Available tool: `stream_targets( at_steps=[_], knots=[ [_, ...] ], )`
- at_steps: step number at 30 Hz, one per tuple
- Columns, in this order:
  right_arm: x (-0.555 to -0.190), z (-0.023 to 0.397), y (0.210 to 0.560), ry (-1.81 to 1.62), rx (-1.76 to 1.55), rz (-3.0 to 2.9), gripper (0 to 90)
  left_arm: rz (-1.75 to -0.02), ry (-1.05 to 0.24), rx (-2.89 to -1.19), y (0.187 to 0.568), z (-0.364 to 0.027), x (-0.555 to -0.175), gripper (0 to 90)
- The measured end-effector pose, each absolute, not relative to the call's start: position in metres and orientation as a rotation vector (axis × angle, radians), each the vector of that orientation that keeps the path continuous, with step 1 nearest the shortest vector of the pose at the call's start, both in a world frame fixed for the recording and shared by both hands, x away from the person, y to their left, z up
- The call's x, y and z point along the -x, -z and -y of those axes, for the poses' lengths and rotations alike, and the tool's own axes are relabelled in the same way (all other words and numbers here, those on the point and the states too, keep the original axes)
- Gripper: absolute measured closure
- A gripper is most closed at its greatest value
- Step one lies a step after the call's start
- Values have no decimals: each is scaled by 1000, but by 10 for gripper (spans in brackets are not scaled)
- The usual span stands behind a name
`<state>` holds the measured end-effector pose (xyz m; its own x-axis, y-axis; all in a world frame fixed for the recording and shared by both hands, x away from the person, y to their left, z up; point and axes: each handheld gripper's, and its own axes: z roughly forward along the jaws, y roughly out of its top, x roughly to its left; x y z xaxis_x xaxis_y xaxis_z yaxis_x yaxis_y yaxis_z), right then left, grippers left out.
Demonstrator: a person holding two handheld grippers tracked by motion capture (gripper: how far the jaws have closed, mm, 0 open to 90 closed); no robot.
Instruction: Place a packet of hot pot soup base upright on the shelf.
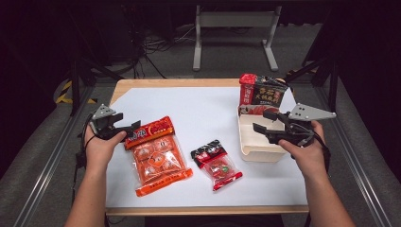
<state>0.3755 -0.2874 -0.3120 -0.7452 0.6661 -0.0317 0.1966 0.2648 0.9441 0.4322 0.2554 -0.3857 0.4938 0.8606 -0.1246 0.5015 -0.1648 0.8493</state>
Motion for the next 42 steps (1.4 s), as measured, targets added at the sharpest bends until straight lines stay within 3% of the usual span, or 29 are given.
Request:
stream_targets(
  at_steps=[6,11,19,42],
  knots=[
    [-377,287,317,-1472,-772,-2121,361,-1217,-432,-1785,397,-269,-436,223],
    [-377,289,321,-1476,-785,-2137,360,-1258,-489,-1809,402,-277,-438,215],
    [-377,289,323,-1480,-779,-2153,371,-1309,-459,-1825,413,-283,-441,189],
    [-377,282,327,-1515,-768,-2211,398,-1444,-331,-1926,444,-280,-453,155]
  ],
)
